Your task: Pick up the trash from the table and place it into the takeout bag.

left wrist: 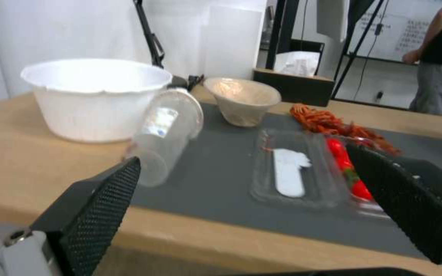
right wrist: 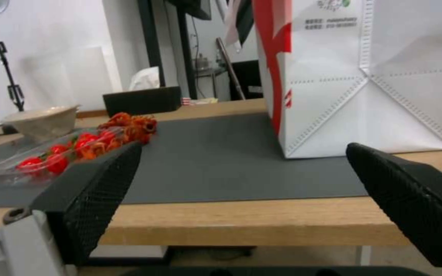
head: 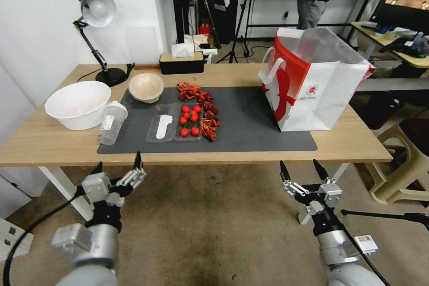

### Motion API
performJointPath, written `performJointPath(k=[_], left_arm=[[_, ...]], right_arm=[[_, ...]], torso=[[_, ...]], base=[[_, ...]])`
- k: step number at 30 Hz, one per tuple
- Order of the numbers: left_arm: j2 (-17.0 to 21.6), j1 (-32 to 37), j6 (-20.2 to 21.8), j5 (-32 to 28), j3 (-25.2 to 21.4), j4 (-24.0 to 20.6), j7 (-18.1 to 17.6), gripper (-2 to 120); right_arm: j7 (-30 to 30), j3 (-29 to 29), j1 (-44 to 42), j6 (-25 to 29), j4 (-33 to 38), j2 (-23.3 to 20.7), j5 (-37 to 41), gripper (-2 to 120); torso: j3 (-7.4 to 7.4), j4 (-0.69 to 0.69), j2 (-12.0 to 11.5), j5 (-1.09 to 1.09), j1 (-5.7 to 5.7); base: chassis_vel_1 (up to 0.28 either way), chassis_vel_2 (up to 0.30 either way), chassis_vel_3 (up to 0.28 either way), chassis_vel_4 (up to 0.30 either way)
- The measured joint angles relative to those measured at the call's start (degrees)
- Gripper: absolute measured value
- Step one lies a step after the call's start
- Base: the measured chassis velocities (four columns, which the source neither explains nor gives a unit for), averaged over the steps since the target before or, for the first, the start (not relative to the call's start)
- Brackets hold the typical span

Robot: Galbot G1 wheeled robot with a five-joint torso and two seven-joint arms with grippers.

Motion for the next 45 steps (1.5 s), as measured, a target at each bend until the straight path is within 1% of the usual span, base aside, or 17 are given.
performJointPath(k=[1,2,3,4,5,8,9,12,13,16,17,20,21,24,31,38,45], left_arm=[[0.0,0.0,0.0,0.0,0.0,0.0,0.0,100],[2.1,-1.0,0.2,-1.3,-1.0,0.7,-0.2,100],[5.8,-3.0,0.7,-3.8,-2.6,2.2,-0.8,100],[8.3,-4.6,1.1,-5.6,-3.4,3.3,-1.1,100],[8.3,-4.6,1.1,-5.6,-3.4,3.3,-1.1,100],[14.8,-10.3,2.4,-11.4,-4.9,7.2,-1.8,100],[14.8,-10.3,2.4,-11.4,-4.9,7.2,-1.8,100],[19.6,-15.5,4.4,-16.6,-5.0,10.6,-1.9,100],[19.6,-15.5,4.4,-16.6,-5.0,10.6,-1.9,100],[23.9,-20.9,8.2,-22.7,-2.9,15.0,-2.0,100],[23.9,-20.9,8.2,-22.7,-2.9,15.0,-2.0,100],[25.8,-25.4,12.8,-28.6,-1.0,18.0,-2.0,100],[25.8,-25.4,12.8,-28.6,-1.0,18.0,-2.0,100],[26.9,-28.7,15.8,-32.0,0.6,21.1,-1.2,100],[27.6,-32.8,16.7,-32.6,3.9,25.9,0.7,100],[27.5,-36.9,18.0,-34.0,7.0,29.3,0.8,100],[26.7,-40.1,21.8,-34.5,9.3,32.2,0.2,100]], right_arm=[[0.0,0.0,0.0,0.0,0.0,0.0,0.0,100],[0.0,-0.1,0.0,-0.1,0.1,0.0,-0.1,100],[0.0,-0.4,0.1,-0.2,0.2,-0.1,-0.1,100],[-0.1,-0.7,0.2,-0.3,0.2,-0.1,-0.3,100],[-0.1,-0.7,0.2,-0.3,0.2,-0.1,-0.3,100],[-0.1,-1.7,0.7,-0.8,0.2,-0.2,-0.5,100],[-0.1,-1.7,0.7,-0.8,0.2,-0.2,-0.5,100],[0.0,-2.6,2.1,-1.4,0.2,-0.7,-0.5,100],[0.0,-2.6,2.1,-1.4,0.2,-0.7,-0.5,100],[0.2,-3.1,3.0,-1.7,0.2,-1.3,-0.5,100],[0.2,-3.1,3.0,-1.7,0.2,-1.3,-0.5,100],[0.3,-2.5,2.2,-1.8,0.2,-1.1,-0.8,100],[0.3,-2.5,2.2,-1.8,0.2,-1.1,-0.8,100],[0.3,-1.9,1.4,-1.8,0.2,-0.7,-1.5,100],[0.3,-1.9,1.2,-1.9,0.0,-0.1,-2.3,100],[0.3,-2.1,1.5,-2.1,-0.3,0.1,-3.1,100],[0.6,-2.1,1.4,-2.3,-0.5,0.1,-3.4,100]], torso=[[0.00,0.00,0.0,0.00,0.00],[0.00,0.00,0.0,0.01,0.00],[0.00,-0.01,0.0,0.03,0.00],[0.00,-0.01,0.0,0.01,0.00],[0.00,-0.01,0.0,0.01,0.00],[0.00,-0.01,0.0,0.01,0.00],[0.00,-0.01,0.0,0.01,0.00],[0.00,-0.01,0.0,0.02,0.01],[0.00,-0.01,0.0,0.02,0.01],[0.00,0.00,0.0,0.01,0.00],[0.00,0.00,0.0,0.01,0.00],[0.00,-0.01,0.0,0.02,0.00],[0.00,-0.01,0.0,0.02,0.00],[0.00,-0.02,0.0,0.02,0.00],[0.00,0.00,0.0,0.03,0.00],[0.00,0.00,0.0,0.03,0.01],[-0.01,0.00,0.0,0.03,0.00]], base=[[0.000,0.000,0.000,0.000],[0.000,0.000,0.000,0.000],[0.000,0.000,0.000,0.000],[0.000,0.000,0.000,0.000],[0.000,0.000,0.000,0.000],[0.000,0.000,0.000,0.000],[0.000,0.000,0.000,0.000],[0.000,0.000,0.000,0.000],[0.000,0.000,0.000,0.000],[0.000,0.000,0.000,0.000],[0.000,0.000,0.000,0.000],[0.000,0.000,0.000,0.000],[0.000,0.000,0.000,0.000],[0.000,0.000,0.000,0.000],[0.000,0.000,0.000,0.000],[0.000,0.000,0.000,0.000],[0.000,0.000,0.000,0.000]])
